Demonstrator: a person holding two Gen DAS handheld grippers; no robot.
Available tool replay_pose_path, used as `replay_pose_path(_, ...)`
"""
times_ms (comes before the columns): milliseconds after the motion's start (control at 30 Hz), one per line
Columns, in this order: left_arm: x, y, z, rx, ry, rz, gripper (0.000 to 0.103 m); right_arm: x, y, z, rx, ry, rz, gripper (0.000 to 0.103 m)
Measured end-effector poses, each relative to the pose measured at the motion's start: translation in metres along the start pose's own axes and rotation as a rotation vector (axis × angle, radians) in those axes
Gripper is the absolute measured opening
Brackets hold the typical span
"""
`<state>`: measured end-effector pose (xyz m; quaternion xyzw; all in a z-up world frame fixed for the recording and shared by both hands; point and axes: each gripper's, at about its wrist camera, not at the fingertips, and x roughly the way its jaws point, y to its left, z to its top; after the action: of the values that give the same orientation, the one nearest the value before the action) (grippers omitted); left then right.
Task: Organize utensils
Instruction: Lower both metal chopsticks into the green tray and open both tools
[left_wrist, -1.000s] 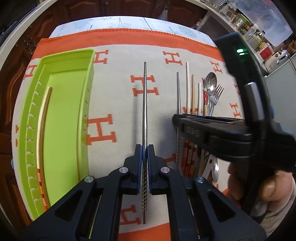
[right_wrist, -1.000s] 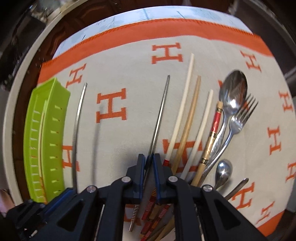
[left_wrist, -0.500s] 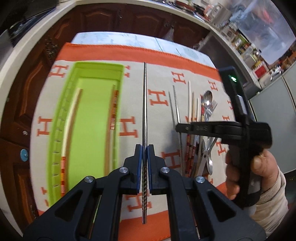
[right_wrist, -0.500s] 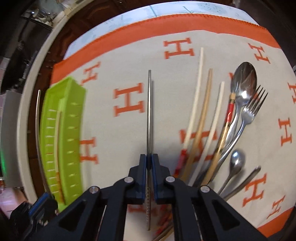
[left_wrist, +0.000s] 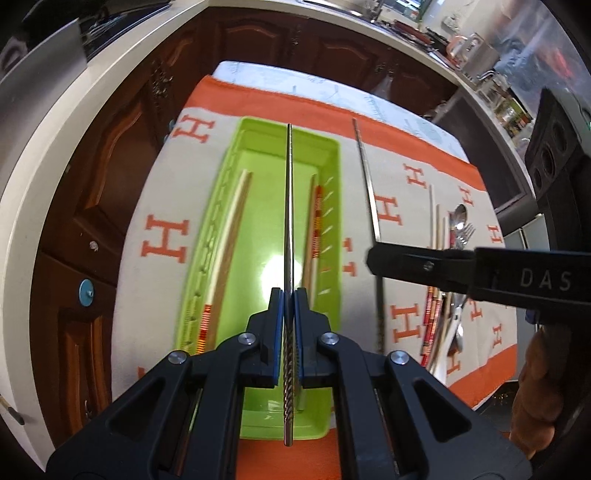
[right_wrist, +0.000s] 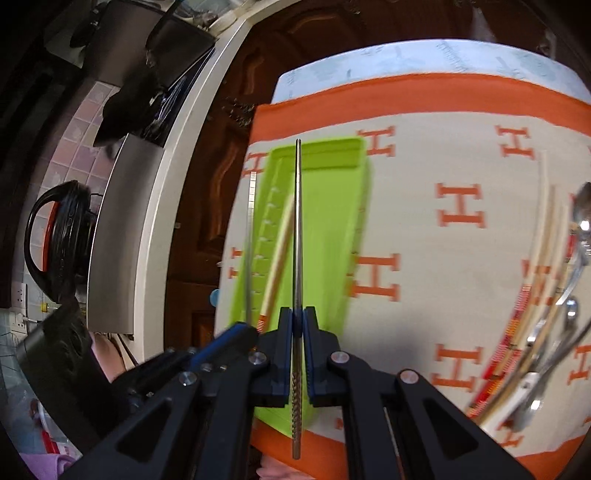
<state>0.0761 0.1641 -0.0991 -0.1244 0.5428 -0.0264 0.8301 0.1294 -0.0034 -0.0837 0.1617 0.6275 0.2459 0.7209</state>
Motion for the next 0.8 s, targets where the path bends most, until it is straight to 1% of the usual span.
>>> replay_pose_path(100,0.006,0.007,-0.002,-0.01,0.005,0.018,0.003,0.017,0.007,0.006,0.009,-0.002,-0.007,0.006)
replay_pose_path(200,0.009,0.012,-0.003,-0.012,0.003,0.022,0.003,0.024,0.004,0.008,0.032,-0.011,-0.016,0.006)
replay_pose_path(267,0.011,0.012,-0.002,-0.005,0.014,0.029,0.005,0.031,0.004,0.012,0.044,-0.008,-0.033,0.006)
replay_pose_path(367,0.015,0.013,0.0,-0.013,0.028,0.027,0.019,0.033,-0.001,0.013,0.054,-0.01,-0.047,0.007)
replay_pose_path(433,0.015,0.013,0.001,-0.021,0.025,0.025,0.035,0.03,-0.002,0.012,0.047,-0.013,-0.049,0.007)
replay_pose_path(500,0.014,0.011,0.002,-0.026,0.015,0.019,0.04,0.023,-0.001,0.009,0.033,-0.03,-0.051,0.007)
replay_pose_path(733,0.0,-0.006,0.004,0.01,-0.025,0.04,0.04,-0.002,-0.001,-0.002,0.006,-0.09,-0.042,0.007)
replay_pose_path(800,-0.005,-0.013,0.004,0.021,-0.034,0.039,0.04,-0.01,-0.001,-0.006,-0.01,-0.109,-0.053,0.007)
